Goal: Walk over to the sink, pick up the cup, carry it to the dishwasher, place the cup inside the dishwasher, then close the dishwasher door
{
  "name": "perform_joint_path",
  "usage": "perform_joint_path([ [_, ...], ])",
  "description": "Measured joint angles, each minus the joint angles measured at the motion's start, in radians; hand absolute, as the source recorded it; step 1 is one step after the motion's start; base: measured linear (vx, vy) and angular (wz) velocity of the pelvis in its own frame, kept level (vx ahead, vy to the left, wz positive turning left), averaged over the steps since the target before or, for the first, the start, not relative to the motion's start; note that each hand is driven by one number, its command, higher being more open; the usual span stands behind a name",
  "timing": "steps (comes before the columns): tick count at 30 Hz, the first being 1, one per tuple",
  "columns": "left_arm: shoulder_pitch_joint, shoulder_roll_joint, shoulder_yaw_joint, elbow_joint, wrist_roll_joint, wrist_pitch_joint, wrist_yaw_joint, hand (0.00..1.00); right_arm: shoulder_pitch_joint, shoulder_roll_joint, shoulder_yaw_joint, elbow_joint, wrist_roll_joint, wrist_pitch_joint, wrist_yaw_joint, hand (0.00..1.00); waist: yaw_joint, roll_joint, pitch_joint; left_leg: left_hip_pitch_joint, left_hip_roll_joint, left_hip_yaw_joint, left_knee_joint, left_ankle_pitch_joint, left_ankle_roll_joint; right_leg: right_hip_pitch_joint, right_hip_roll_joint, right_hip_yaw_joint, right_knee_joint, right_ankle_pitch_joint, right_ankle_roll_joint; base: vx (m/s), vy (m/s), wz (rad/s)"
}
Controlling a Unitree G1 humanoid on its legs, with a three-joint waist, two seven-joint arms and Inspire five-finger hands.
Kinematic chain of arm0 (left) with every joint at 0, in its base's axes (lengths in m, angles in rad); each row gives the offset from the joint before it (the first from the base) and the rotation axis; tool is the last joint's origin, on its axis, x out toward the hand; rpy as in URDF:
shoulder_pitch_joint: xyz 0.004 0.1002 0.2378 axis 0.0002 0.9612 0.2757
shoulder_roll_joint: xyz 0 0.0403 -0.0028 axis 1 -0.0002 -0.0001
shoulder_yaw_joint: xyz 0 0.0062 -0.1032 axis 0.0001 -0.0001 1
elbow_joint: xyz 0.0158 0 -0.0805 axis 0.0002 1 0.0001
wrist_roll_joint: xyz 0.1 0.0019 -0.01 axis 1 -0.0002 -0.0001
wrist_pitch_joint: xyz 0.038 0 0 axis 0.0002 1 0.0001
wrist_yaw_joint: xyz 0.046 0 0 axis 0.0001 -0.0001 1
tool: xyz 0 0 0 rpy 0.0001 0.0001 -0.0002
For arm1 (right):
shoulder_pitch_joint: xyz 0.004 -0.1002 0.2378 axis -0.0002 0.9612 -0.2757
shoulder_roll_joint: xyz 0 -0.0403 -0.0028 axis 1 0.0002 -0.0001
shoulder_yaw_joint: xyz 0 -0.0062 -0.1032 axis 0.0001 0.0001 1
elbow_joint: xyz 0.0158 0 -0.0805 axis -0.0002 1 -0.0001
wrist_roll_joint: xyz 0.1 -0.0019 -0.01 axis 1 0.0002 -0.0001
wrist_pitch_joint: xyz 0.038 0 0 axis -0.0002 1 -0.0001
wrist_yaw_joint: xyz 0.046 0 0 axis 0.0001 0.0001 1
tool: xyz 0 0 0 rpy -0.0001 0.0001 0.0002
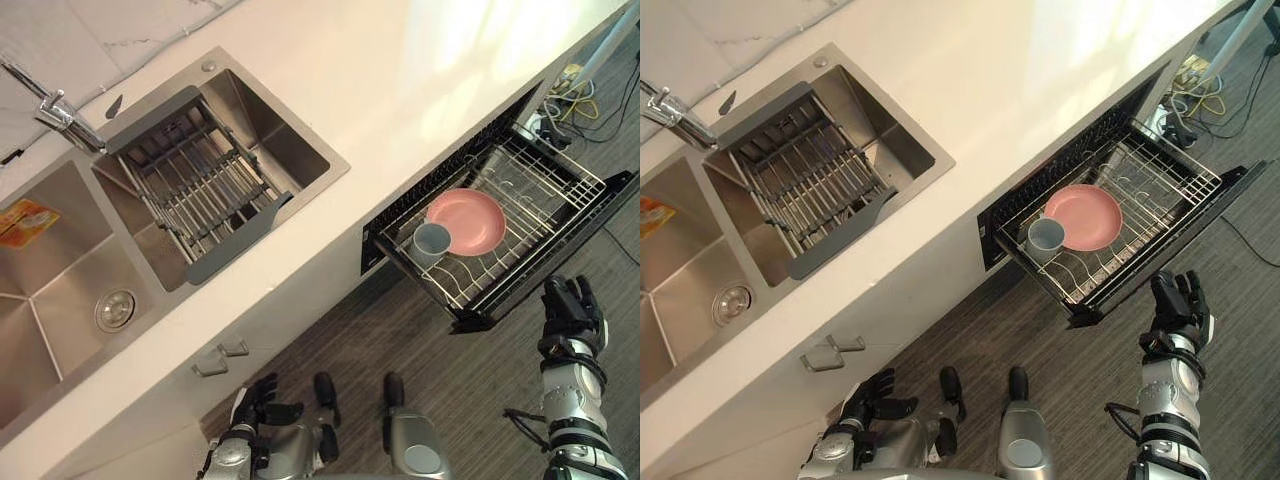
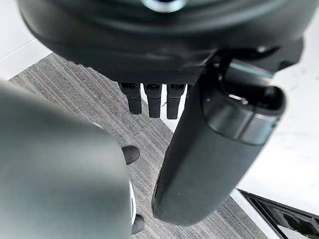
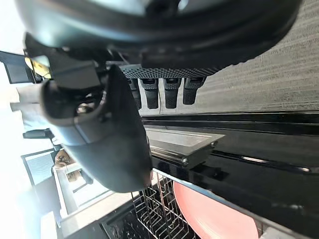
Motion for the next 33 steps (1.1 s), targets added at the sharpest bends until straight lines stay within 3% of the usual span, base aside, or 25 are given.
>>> perform_joint_path([
  [9,-0.013,-0.002,0.000,-0.028,-0.019,-0.016,0.004,0.90,-0.149,-0.019,0.105,-0.001,-0.015,-0.009,-0.001,0.90,0.000,0.014,0.055,-0.048,0.004,-0.049,0.035,0.009,0.004,-0.009,0.002,-0.042,-0.003,0.012,-0.008,0.00,-0.017,0.14],
  [15,-0.026,-0.002,0.002,-0.042,-0.020,-0.020,0.010,0.90,-0.265,-0.039,0.157,0.014,-0.039,-0.006,-0.005,0.90,0.018,0.025,0.082,-0.076,0.004,-0.072,0.041,0.018,-0.001,-0.023,0.002,-0.067,-0.003,0.013,-0.010,-0.01,-0.009,0.14],
  [28,-0.042,0.000,0.017,-0.051,-0.040,-0.033,0.017,0.90,-0.505,-0.091,0.248,0.176,-0.169,0.035,-0.094,0.90,0.048,0.023,0.106,-0.112,-0.003,-0.132,0.048,0.037,-0.001,-0.026,-0.004,-0.125,-0.003,0.014,-0.011,-0.01,0.001,0.14],
  [33,-0.044,0.009,0.020,-0.053,-0.040,-0.031,0.034,0.90,-0.658,-0.103,0.254,0.334,-0.250,0.074,-0.102,0.90,0.063,0.022,0.106,-0.113,-0.003,-0.145,0.041,0.046,0.005,-0.026,-0.002,-0.136,-0.003,0.016,-0.016,-0.02,0.001,0.06],
])
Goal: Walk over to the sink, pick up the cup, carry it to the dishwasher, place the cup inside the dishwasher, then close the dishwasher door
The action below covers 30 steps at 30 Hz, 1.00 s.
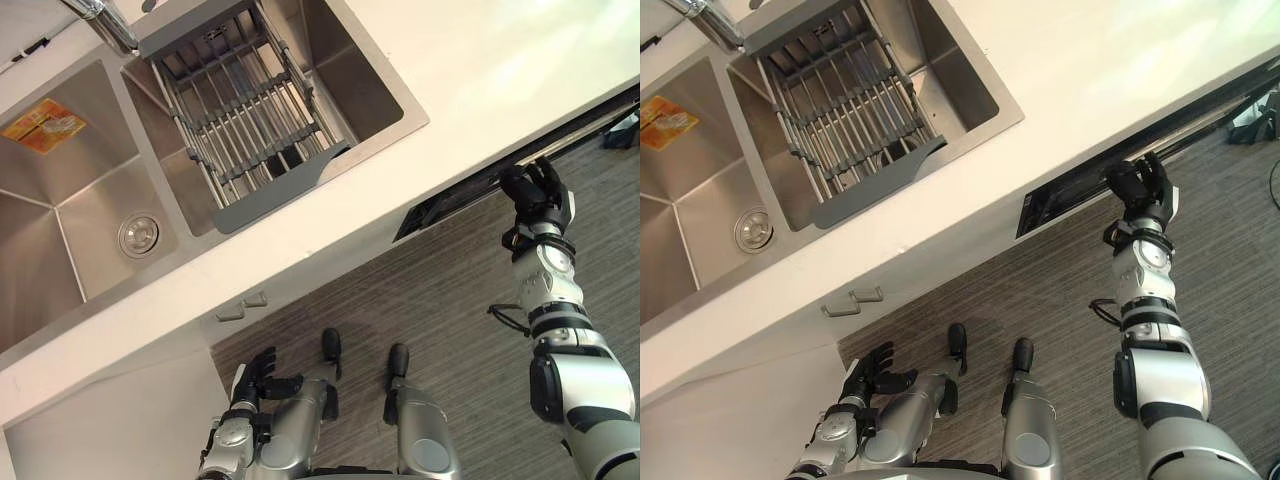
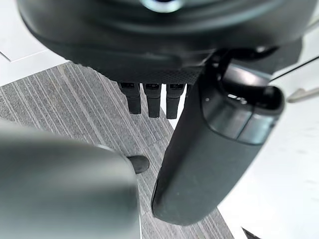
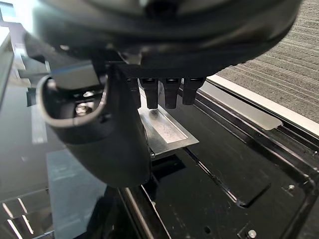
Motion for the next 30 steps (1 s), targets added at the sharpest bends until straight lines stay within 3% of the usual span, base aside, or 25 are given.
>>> perform_joint_path([
  [4,-0.003,0.019,0.001,-0.003,-0.001,0.001,0.005,0.90,-0.120,-0.015,-0.004,0.104,-0.034,0.048,-0.032,0.90,0.020,0.000,0.001,0.001,0.004,-0.007,-0.014,0.012,0.003,0.000,0.006,-0.006,-0.007,0.006,-0.009,-0.02,-0.002,0.03],
  [14,-0.005,0.023,0.001,-0.017,-0.001,0.004,0.023,0.90,-0.146,-0.020,-0.001,0.106,-0.075,0.081,-0.048,0.90,0.029,-0.005,0.008,-0.005,0.021,-0.010,-0.015,0.021,-0.006,0.001,0.026,-0.007,-0.026,0.022,-0.025,0.00,0.000,0.00],
  [19,-0.006,0.014,0.001,-0.017,-0.001,0.010,0.024,0.90,0.049,-0.016,0.036,-0.140,-0.143,0.082,-0.049,0.90,0.022,-0.007,0.009,0.001,0.025,-0.014,-0.029,0.028,-0.017,0.003,0.029,-0.009,-0.028,0.023,-0.025,0.00,0.000,0.00],
  [22,-0.005,0.012,0.001,-0.013,0.001,0.020,0.024,0.90,0.267,0.015,0.041,-0.381,-0.215,0.075,-0.015,0.90,0.004,-0.015,0.007,0.030,0.024,-0.017,-0.042,0.029,-0.018,0.028,0.029,-0.009,-0.030,0.023,-0.024,0.04,0.005,0.03],
  [26,-0.003,0.013,0.001,0.008,0.005,0.026,0.022,0.90,0.531,0.098,0.048,-0.573,-0.301,0.049,0.043,0.90,-0.012,-0.066,-0.025,0.085,0.019,-0.016,-0.082,0.038,-0.026,0.075,0.028,-0.009,-0.054,0.018,-0.018,0.01,0.002,0.00],
  [30,0.010,0.020,0.000,0.017,0.024,0.036,0.016,0.90,0.693,0.161,0.048,-0.595,-0.368,0.046,0.065,0.90,-0.022,-0.110,-0.077,0.112,0.017,-0.017,-0.120,0.054,-0.025,0.086,0.026,-0.010,-0.056,0.014,-0.014,0.00,0.000,0.00],
])
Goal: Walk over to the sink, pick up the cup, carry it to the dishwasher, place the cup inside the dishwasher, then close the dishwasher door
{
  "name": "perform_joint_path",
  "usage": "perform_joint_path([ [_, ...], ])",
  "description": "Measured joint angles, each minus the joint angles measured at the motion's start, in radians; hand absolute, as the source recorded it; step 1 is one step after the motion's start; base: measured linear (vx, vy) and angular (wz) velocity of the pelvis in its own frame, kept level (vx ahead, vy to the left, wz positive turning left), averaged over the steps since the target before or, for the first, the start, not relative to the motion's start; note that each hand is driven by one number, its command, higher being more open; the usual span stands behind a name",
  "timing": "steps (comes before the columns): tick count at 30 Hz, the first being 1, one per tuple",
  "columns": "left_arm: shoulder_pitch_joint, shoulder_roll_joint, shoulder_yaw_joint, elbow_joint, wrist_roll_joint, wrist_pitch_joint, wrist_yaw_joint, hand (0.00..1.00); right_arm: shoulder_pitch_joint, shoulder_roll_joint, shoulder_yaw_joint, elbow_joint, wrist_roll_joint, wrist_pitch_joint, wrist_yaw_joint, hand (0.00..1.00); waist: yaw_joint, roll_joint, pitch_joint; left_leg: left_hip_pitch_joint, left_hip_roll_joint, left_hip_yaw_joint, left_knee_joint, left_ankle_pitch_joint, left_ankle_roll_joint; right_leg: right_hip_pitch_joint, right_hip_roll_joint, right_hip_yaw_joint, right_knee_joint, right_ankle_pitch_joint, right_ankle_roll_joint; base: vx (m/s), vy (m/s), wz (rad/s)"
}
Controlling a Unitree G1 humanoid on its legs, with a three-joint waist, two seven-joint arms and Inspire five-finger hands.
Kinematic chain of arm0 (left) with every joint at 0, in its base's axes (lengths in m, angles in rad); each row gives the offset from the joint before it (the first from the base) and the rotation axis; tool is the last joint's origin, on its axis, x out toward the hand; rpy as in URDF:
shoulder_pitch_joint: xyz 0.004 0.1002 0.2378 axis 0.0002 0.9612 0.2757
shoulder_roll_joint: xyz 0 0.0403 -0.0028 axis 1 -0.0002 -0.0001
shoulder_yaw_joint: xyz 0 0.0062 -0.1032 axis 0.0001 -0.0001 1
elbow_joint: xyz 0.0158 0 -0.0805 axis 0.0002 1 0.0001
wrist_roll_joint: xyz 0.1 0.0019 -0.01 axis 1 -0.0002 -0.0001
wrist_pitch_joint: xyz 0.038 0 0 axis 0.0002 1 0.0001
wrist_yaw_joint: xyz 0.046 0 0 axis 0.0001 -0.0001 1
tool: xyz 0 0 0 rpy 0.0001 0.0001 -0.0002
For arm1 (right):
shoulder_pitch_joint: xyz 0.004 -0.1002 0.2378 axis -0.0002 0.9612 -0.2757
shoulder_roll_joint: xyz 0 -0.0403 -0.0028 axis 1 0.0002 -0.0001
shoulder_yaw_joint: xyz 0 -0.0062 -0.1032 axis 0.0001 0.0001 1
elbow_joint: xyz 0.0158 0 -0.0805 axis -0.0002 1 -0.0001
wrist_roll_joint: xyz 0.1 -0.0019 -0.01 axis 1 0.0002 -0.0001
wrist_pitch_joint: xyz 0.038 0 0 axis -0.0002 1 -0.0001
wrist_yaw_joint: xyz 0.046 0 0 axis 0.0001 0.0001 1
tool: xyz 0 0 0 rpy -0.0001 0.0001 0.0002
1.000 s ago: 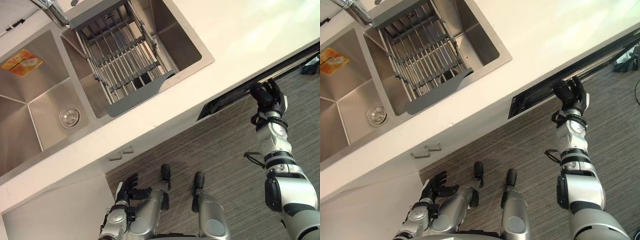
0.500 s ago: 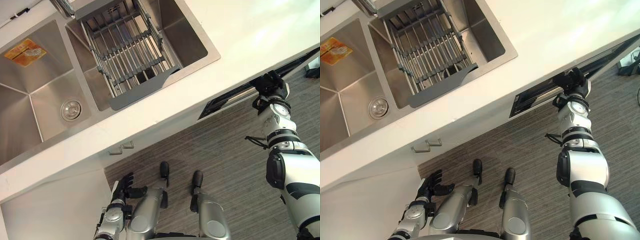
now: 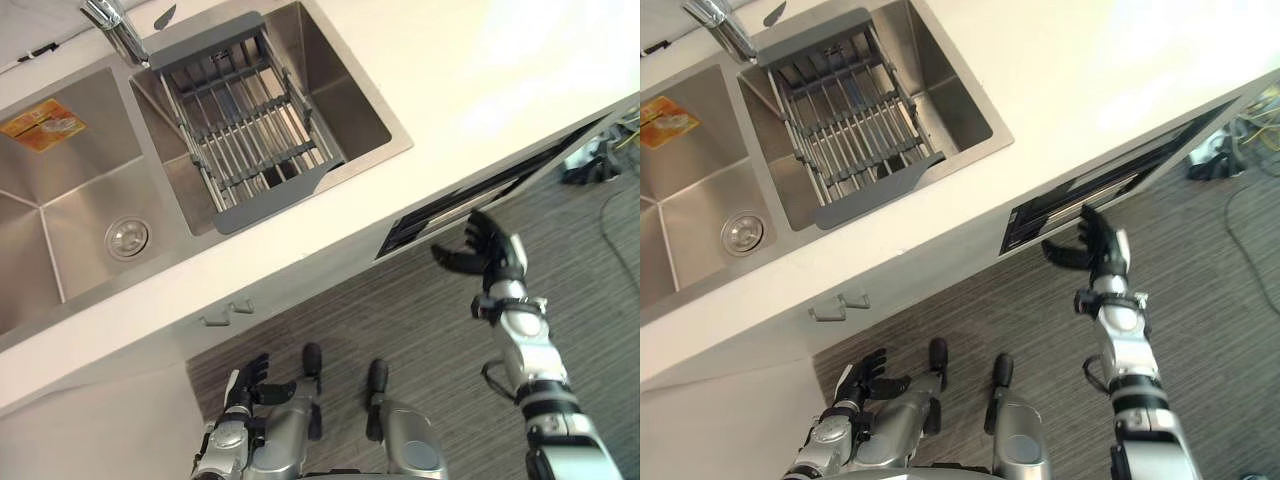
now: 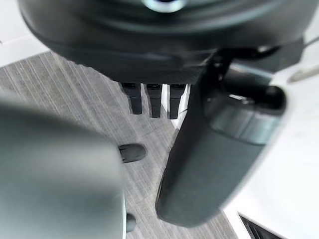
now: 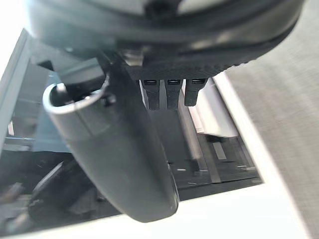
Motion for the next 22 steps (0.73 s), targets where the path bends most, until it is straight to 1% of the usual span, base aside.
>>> perform_joint_path([
  [1,0.006,0.000,0.000,0.001,0.000,0.000,0.000,0.90,0.053,0.016,-0.001,-0.011,-0.020,0.000,0.004,0.90,0.000,-0.005,-0.019,0.007,-0.003,0.000,0.000,-0.001,-0.001,0.008,-0.002,-0.001,-0.003,-0.003,0.004,0.00,0.030,0.03],
  [3,0.023,0.001,0.001,0.002,0.000,0.001,0.000,0.90,0.118,0.043,-0.001,-0.023,-0.031,-0.003,0.013,0.90,-0.001,-0.007,-0.056,0.010,-0.006,0.000,0.000,-0.003,-0.003,0.014,-0.005,-0.001,-0.009,-0.006,0.009,0.02,0.011,0.01],
  [5,0.048,0.004,0.002,0.002,0.000,0.001,-0.001,0.90,0.196,0.096,-0.002,-0.011,-0.052,-0.008,0.017,0.90,-0.003,-0.007,-0.093,0.033,-0.011,-0.001,-0.005,-0.012,-0.002,0.044,-0.008,-0.003,-0.024,-0.009,0.015,0.02,0.008,0.01],
  [6,0.053,0.005,0.002,0.002,0.000,0.002,-0.001,0.90,0.209,0.109,-0.002,-0.002,-0.053,-0.008,0.018,0.90,-0.003,-0.007,-0.102,0.038,-0.011,-0.002,-0.005,-0.015,-0.002,0.051,-0.008,-0.004,-0.027,-0.010,0.016,0.02,0.008,0.04],
  [7,0.060,0.007,0.002,0.003,0.000,0.003,-0.002,0.90,0.224,0.129,-0.002,0.020,-0.058,-0.011,0.018,0.90,-0.004,-0.007,-0.116,0.042,-0.012,-0.004,-0.005,-0.017,-0.003,0.058,-0.008,-0.007,-0.033,-0.009,0.017,0.02,0.005,0.06],
  [9,0.067,0.009,0.002,0.003,0.000,0.006,-0.011,0.90,0.228,0.169,-0.003,0.121,-0.060,-0.014,0.020,0.90,-0.004,-0.007,-0.138,0.049,-0.014,-0.015,-0.006,-0.018,-0.002,0.074,-0.009,-0.019,-0.042,-0.009,0.019,0.03,0.002,0.14],
  [15,0.077,0.012,0.002,0.012,0.000,0.025,-0.029,0.90,0.224,0.234,-0.034,0.376,-0.057,-0.013,0.023,0.90,0.000,-0.009,-0.153,0.078,-0.021,-0.043,-0.006,-0.022,-0.002,0.129,-0.011,-0.050,-0.070,-0.009,0.022,0.04,-0.003,0.15],
  [19,0.076,0.016,0.004,0.024,0.000,0.030,-0.031,0.90,0.226,0.254,-0.098,0.456,-0.047,-0.012,0.021,0.90,0.001,-0.012,-0.161,0.087,-0.023,-0.055,-0.006,-0.022,-0.002,0.148,-0.011,-0.064,-0.076,-0.010,0.022,0.03,-0.006,0.11],
  [22,0.077,0.016,0.010,0.036,0.000,0.031,-0.035,0.90,0.235,0.256,-0.100,0.473,-0.017,-0.012,0.020,0.90,0.001,-0.016,-0.176,0.099,-0.024,-0.056,-0.006,-0.022,-0.001,0.159,-0.012,-0.066,-0.077,-0.012,0.021,0.00,0.000,0.00],
])
